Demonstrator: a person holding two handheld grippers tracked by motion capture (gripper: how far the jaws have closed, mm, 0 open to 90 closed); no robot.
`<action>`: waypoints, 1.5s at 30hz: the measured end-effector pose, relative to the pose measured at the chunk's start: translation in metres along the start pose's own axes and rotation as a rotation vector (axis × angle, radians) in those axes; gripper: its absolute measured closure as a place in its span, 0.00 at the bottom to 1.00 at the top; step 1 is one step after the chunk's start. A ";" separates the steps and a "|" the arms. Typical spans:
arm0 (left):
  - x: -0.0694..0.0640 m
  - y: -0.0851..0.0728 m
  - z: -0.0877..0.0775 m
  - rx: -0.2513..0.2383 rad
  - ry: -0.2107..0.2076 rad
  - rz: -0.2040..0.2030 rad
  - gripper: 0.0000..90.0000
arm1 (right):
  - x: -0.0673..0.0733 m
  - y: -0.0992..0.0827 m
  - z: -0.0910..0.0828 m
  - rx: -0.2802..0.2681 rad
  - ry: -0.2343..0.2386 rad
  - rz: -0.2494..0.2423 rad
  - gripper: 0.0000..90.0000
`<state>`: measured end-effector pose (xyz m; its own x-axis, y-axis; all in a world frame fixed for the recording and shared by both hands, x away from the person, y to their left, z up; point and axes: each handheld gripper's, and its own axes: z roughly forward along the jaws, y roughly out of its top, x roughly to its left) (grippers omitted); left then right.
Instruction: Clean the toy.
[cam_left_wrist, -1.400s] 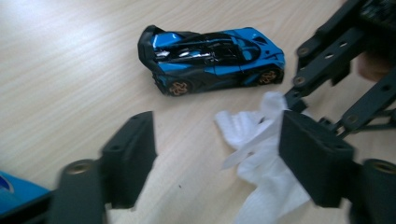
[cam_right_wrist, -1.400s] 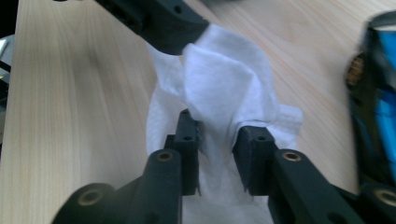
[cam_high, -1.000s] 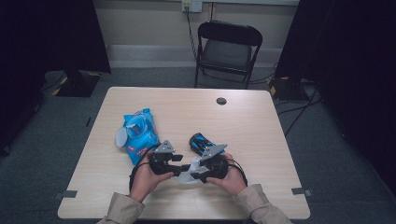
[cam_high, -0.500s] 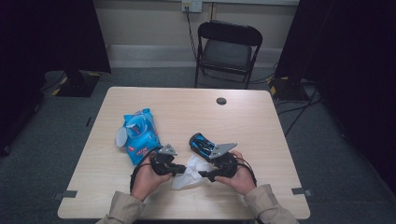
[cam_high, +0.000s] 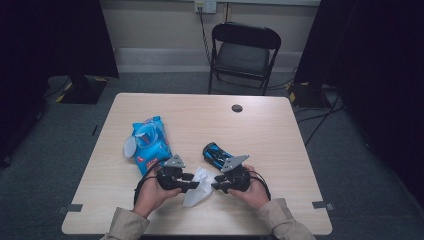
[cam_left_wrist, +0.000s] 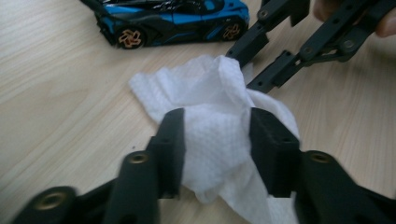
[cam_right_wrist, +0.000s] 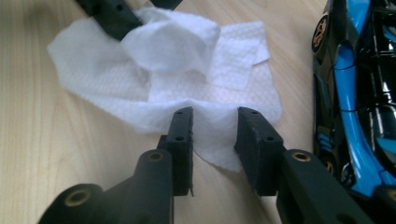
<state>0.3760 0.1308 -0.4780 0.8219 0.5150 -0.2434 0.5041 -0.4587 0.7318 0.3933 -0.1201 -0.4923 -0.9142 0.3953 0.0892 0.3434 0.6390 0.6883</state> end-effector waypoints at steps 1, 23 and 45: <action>-0.001 0.001 0.003 0.001 -0.004 0.016 0.50 | -0.001 0.001 0.001 -0.002 0.003 0.003 0.77; 0.003 -0.008 0.003 0.140 0.098 0.018 0.88 | -0.015 0.029 -0.009 -0.105 -0.105 0.051 0.31; 0.012 -0.016 -0.002 0.088 0.094 -0.012 0.87 | -0.065 0.052 0.037 0.020 -0.238 0.118 0.20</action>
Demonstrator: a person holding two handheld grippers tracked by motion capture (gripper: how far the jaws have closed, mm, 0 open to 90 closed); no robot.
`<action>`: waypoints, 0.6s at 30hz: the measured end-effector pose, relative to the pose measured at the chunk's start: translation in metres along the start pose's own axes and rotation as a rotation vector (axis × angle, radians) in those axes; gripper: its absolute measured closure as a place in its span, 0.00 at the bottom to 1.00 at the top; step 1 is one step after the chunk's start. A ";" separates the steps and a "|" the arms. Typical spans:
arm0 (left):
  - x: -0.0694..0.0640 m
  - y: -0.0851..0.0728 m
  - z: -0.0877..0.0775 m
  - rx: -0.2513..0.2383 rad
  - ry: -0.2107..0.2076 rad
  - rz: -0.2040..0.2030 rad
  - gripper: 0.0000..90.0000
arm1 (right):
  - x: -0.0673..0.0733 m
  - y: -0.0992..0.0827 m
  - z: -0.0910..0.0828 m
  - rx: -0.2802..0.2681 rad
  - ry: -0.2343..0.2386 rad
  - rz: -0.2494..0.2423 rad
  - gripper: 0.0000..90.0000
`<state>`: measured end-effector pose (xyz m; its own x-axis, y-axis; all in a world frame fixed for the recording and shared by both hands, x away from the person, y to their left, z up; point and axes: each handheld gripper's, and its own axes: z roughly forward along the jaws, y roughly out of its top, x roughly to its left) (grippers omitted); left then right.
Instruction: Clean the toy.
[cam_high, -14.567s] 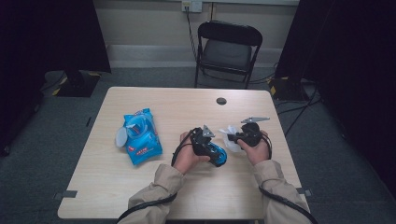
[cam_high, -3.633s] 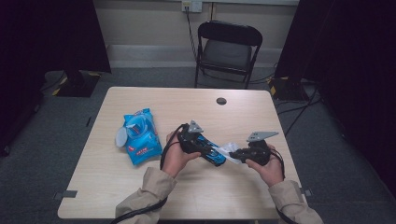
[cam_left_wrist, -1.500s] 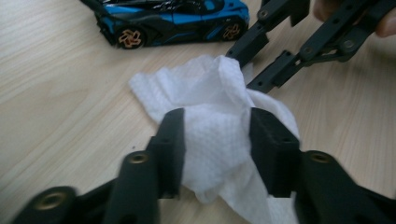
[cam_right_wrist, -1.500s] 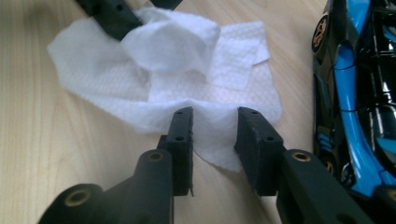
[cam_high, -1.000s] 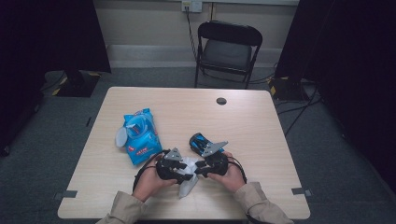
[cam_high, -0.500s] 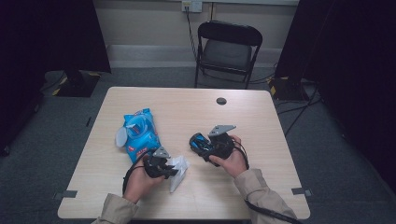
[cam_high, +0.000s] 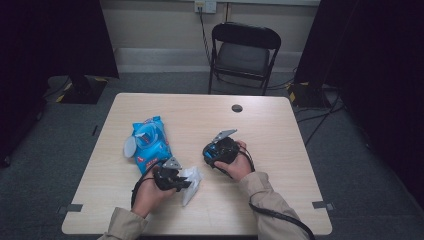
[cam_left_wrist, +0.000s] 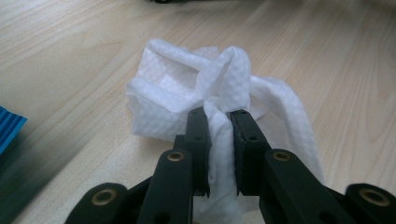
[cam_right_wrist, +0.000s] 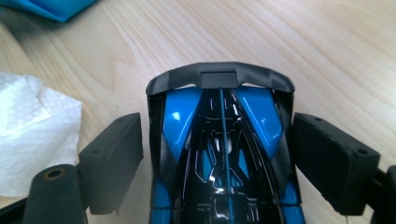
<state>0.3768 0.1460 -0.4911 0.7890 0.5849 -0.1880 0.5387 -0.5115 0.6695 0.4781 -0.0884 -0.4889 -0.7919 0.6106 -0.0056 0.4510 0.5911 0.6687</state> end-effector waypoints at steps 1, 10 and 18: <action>0.000 0.000 0.000 0.000 0.000 0.001 0.87 | 0.000 -0.001 0.002 0.004 -0.006 0.002 0.20; 0.000 0.000 0.000 0.002 -0.004 0.004 0.87 | -0.003 0.001 0.009 0.027 0.008 0.007 0.23; 0.000 0.000 0.000 0.000 0.003 0.006 0.87 | -0.003 -0.002 0.009 0.000 0.015 -0.006 0.28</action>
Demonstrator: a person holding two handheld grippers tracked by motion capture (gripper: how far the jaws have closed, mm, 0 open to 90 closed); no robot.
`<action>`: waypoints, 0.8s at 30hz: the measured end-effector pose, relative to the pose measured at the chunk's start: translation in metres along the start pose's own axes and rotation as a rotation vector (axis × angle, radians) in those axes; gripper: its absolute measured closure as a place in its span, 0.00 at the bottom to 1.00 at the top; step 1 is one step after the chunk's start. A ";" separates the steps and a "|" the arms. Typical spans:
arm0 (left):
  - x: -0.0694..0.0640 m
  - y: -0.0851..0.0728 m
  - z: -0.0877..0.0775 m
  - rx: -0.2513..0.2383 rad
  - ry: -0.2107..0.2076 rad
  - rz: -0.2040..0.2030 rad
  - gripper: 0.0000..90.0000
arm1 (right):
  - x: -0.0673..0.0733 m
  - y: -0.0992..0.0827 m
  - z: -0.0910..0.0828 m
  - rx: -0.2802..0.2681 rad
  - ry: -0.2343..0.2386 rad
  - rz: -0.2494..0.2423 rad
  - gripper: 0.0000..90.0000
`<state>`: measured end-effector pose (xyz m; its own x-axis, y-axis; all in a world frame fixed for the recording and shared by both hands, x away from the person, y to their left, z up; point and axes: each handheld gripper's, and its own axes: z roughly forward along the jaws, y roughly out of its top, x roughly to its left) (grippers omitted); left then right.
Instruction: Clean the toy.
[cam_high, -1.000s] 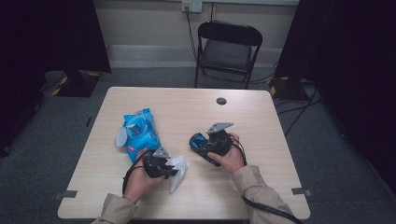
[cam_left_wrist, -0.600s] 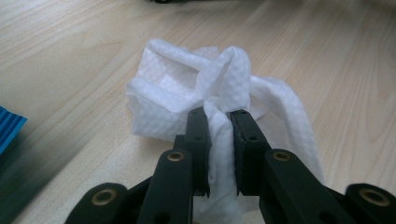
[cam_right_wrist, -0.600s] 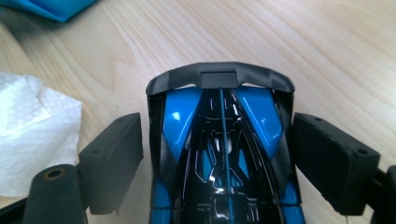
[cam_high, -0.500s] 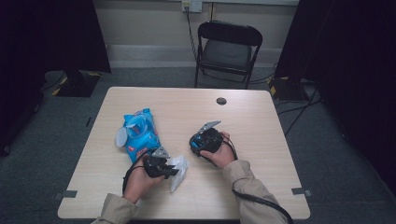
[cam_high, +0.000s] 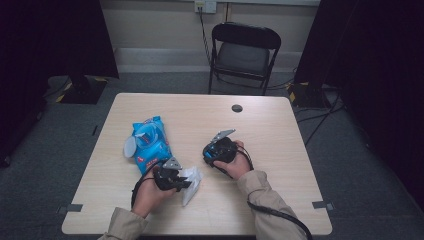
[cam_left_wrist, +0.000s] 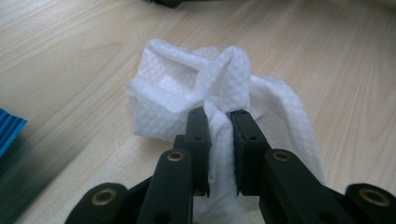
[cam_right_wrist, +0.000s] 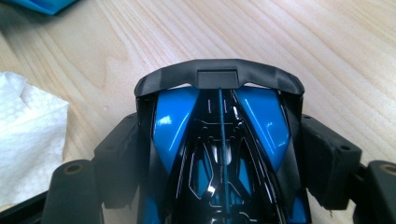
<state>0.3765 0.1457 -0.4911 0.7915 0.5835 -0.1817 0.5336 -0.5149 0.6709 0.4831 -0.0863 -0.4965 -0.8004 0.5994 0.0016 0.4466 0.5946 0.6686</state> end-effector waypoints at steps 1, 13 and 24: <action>0.000 0.000 0.000 0.001 0.001 0.000 0.87 | 0.000 0.000 0.000 -0.002 -0.001 0.002 0.28; 0.000 0.000 0.000 0.001 -0.002 -0.003 0.87 | 0.000 -0.003 -0.003 -0.004 -0.005 0.013 0.28; 0.001 0.000 0.000 -0.004 -0.003 0.000 0.87 | -0.001 -0.008 -0.007 0.015 0.020 -0.031 0.23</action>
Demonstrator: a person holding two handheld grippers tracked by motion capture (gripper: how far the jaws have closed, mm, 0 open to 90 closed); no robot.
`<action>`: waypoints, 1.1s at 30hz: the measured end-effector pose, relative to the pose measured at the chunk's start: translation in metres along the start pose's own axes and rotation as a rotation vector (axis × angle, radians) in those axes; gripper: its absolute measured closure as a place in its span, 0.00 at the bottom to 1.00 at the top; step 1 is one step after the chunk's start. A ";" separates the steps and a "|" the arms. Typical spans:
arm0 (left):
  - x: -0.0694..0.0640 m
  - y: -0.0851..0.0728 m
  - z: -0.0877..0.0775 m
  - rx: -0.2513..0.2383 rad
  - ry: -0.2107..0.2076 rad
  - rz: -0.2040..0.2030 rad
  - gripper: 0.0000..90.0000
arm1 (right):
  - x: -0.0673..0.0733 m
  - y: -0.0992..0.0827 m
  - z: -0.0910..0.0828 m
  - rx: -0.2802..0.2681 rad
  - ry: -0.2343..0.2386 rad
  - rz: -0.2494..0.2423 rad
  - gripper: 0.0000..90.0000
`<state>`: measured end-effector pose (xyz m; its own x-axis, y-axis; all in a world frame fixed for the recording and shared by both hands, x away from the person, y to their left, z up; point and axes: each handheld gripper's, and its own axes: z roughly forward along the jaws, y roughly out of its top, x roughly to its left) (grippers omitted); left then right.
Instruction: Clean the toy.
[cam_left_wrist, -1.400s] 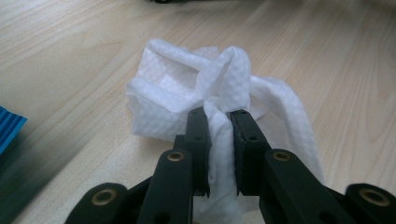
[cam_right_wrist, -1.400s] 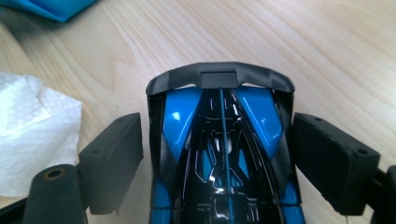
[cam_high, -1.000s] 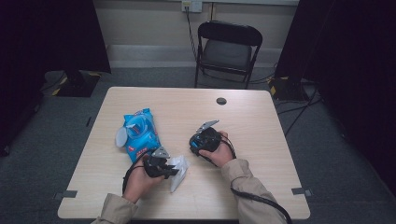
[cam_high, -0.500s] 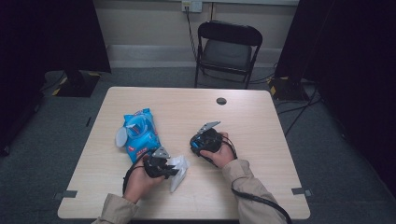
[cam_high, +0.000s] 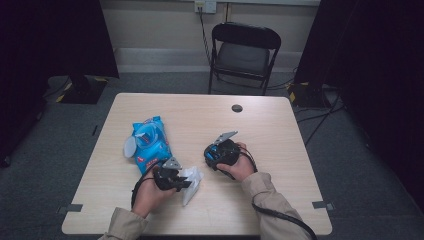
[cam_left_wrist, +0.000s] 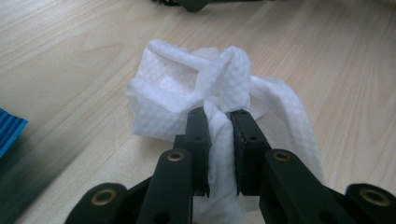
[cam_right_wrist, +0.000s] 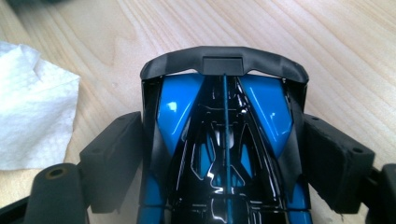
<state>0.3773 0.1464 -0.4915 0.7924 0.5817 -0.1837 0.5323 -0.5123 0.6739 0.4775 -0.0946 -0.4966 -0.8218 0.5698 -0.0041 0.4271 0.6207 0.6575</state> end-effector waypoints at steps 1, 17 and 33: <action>0.000 0.000 0.000 0.000 0.000 -0.002 0.87 | -0.001 0.000 0.000 -0.007 0.005 -0.001 0.26; 0.001 0.001 -0.001 -0.010 0.020 -0.014 0.88 | -0.009 -0.005 -0.019 -0.102 -0.013 0.112 0.29; 0.004 0.026 -0.025 -0.147 -0.006 -0.071 0.88 | -0.007 -0.013 -0.066 -0.257 0.043 0.132 0.28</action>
<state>0.3868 0.1511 -0.4573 0.7565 0.6089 -0.2386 0.5381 -0.3722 0.7562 0.4529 -0.1428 -0.4552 -0.7830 0.6099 0.1226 0.4266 0.3830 0.8193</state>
